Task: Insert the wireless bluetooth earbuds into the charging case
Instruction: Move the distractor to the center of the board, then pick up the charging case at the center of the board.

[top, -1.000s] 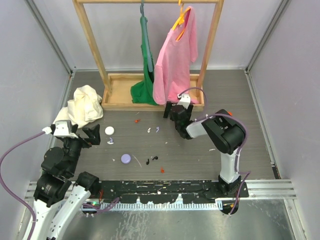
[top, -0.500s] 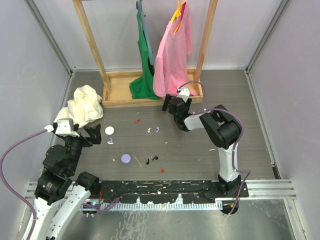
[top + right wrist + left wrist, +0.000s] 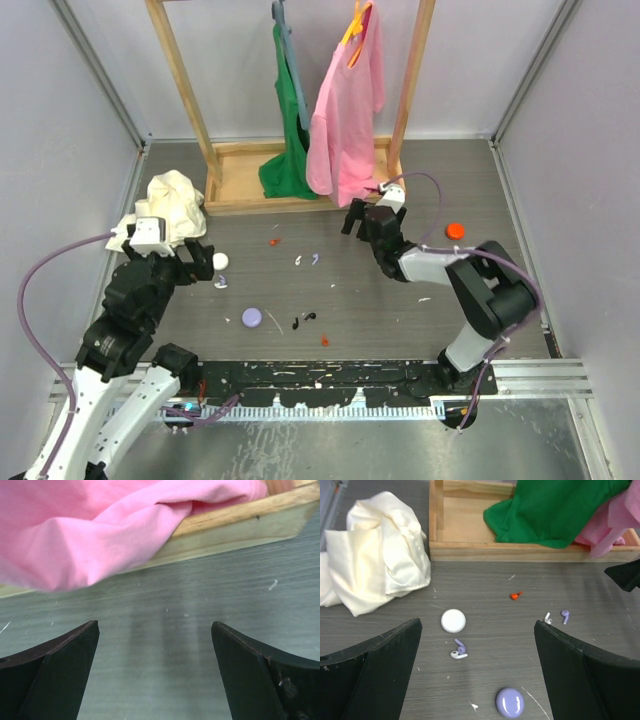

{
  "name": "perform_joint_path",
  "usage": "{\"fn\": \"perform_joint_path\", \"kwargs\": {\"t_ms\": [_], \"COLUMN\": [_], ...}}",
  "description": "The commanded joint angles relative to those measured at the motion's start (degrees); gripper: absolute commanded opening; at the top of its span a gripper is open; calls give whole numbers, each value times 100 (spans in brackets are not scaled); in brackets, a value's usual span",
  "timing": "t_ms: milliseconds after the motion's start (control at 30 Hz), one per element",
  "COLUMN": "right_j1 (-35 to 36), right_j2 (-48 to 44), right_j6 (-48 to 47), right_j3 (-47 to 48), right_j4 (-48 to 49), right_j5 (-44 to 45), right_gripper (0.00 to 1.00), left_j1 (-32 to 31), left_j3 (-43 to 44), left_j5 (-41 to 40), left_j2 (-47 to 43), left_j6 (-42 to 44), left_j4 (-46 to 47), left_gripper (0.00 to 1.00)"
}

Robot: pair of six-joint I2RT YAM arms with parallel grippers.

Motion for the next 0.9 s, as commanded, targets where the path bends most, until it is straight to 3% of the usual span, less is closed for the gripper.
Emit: {"fn": "perform_joint_path", "kwargs": {"t_ms": [0,467,533,667,867], "right_j1": [2,77,105,174,351], "right_j2": [-1054,-3234,-3297,-3142,-3053], "right_j6": [-163,-316,-386,-408,-514], "right_j3": [-488,-2070,-2248,-2350,-2392], "right_j4": [-519,-1028,-818,-561,-471], "right_j5": [-254,-1536,-1574,-1662,-1397], "right_gripper": [100,100,100,100,100], "left_j1": [8,13,14,-68,-558], "left_j3": [494,206,59,-320,-506], "left_j5": [488,1692,1837,2023,1370], "left_j2": [445,1638,1825,2241,2869], "left_j6": [-539,-2247,-2439,-2848,-3118], "left_j4": [-405,-1123,-1147,-928,-957], "left_gripper": [98,98,100,93,90]}}
